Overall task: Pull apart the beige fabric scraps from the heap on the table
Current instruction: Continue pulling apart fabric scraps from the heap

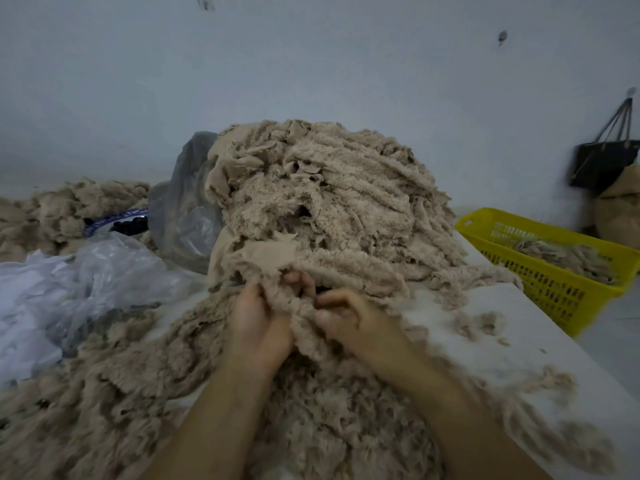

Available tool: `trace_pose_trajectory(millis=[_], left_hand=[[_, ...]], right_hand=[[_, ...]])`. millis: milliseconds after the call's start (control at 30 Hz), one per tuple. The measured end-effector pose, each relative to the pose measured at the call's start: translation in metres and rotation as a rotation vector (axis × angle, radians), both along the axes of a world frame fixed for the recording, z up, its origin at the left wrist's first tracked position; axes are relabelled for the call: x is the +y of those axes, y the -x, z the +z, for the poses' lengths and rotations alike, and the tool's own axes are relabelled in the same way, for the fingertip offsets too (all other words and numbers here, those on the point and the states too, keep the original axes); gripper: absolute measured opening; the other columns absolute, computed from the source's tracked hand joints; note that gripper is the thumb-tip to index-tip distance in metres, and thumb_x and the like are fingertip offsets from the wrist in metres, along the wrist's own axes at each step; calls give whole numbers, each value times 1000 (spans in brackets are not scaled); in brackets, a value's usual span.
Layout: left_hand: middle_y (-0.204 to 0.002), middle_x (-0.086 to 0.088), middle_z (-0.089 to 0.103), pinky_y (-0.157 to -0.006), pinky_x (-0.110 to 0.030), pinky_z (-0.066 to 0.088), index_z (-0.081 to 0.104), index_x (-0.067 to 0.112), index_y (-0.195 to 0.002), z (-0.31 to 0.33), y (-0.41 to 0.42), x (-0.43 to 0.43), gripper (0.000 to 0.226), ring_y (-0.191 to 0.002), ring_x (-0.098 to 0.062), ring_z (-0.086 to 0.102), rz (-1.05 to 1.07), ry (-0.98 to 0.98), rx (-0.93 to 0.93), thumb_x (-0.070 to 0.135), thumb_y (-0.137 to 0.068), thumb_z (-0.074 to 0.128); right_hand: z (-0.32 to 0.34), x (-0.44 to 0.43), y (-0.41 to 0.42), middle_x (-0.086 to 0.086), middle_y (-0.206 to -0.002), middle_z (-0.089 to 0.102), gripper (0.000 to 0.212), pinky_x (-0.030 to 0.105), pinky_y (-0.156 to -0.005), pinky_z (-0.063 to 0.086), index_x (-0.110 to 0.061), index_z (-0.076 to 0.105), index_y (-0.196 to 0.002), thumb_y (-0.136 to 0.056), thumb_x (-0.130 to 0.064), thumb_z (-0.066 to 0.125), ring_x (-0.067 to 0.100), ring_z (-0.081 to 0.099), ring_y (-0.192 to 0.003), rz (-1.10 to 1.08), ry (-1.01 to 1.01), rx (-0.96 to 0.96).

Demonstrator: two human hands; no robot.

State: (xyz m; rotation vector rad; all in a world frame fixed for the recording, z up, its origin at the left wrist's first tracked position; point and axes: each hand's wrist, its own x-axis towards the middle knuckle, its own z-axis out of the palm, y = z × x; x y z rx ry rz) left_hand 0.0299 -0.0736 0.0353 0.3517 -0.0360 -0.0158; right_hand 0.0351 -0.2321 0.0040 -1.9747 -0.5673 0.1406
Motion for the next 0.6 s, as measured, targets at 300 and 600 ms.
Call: trace_pose_trajectory(millis=[300,600], left_hand=[[-57,9,32,-37,-15,24,39,20,-70,-8,-9,26,23,-39,-4,28,134,-32,131,7,-89,42],[-67,-14,69,-55,-29,54,72,12,-63,-12,4,-9,53,-58,-27,67,5,-1260,122,49,-97,55]], right_hand=[[2,-26,-16,-3,-68,42,29,28,-51,25,-24,39,-69,-92,-24,56,7,36,-54,-436,264,-247],[9,-13,-7,-6,-68,44,33,27,-53,27,-31,42,-69,-92,-12,56,5,41,-59,-360,149,-305]])
